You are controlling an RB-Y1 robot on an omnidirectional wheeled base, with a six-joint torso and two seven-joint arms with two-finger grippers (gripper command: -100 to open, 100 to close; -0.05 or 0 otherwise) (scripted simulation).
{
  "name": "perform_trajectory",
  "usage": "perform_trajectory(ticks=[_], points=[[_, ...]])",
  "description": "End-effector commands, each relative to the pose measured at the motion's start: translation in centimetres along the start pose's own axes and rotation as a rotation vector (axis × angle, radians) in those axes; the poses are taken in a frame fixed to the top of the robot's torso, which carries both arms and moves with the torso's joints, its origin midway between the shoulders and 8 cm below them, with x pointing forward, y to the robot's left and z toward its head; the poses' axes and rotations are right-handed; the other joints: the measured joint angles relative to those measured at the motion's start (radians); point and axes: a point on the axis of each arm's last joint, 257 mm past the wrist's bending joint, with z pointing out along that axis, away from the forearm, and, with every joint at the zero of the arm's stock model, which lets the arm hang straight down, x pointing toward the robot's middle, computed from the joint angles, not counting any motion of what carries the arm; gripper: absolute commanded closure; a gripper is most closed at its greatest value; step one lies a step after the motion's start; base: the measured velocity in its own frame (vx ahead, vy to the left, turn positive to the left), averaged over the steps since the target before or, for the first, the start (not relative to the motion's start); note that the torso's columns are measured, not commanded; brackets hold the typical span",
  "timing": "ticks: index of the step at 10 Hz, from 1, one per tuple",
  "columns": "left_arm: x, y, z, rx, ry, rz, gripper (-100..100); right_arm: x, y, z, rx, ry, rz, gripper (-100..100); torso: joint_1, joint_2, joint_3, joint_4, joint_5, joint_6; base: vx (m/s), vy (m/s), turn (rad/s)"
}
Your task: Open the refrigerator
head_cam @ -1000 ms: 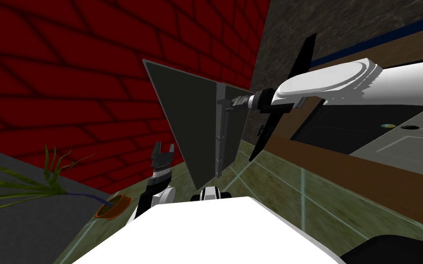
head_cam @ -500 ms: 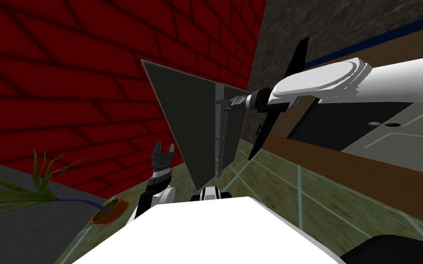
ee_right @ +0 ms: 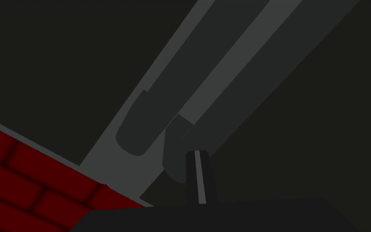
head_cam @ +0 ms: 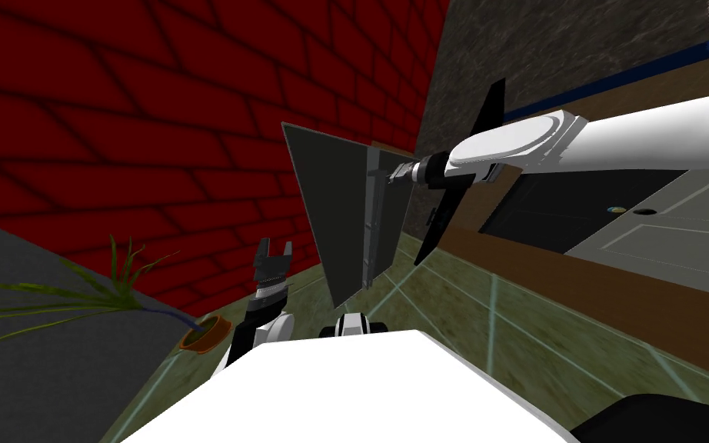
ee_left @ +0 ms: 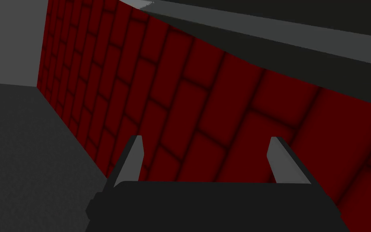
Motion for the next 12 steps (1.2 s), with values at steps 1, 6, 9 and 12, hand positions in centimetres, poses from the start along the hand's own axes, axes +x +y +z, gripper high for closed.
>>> perform_trajectory(ticks=[1,6,9,12], points=[[0.0,0.0,0.0,0.000,0.000,0.000,0,1.6,-1.7,0.7,0.039,0.035,0.009,100,-0.002,-0.002,-0.002,-0.002,-0.001,0.000,-0.154,0.097,-0.001],[0.0,0.0,0.0,0.000,0.000,0.000,0,5.0,-5.6,1.5,0.132,0.117,0.015,100,-0.002,-0.001,-0.001,-0.001,-0.001,0.000,-0.186,0.080,0.011],[0.0,0.0,0.0,0.000,0.000,0.000,0,7.0,-8.2,1.7,0.196,0.166,0.009,100,-0.001,0.003,0.001,0.000,-0.001,0.000,-0.194,0.095,0.014],[0.0,0.0,0.0,0.000,0.000,0.000,0,8.8,-10.3,0.8,0.240,0.201,0.001,-100,-0.005,-0.005,-0.003,-0.002,-0.002,0.000,-0.058,0.065,-0.014]])
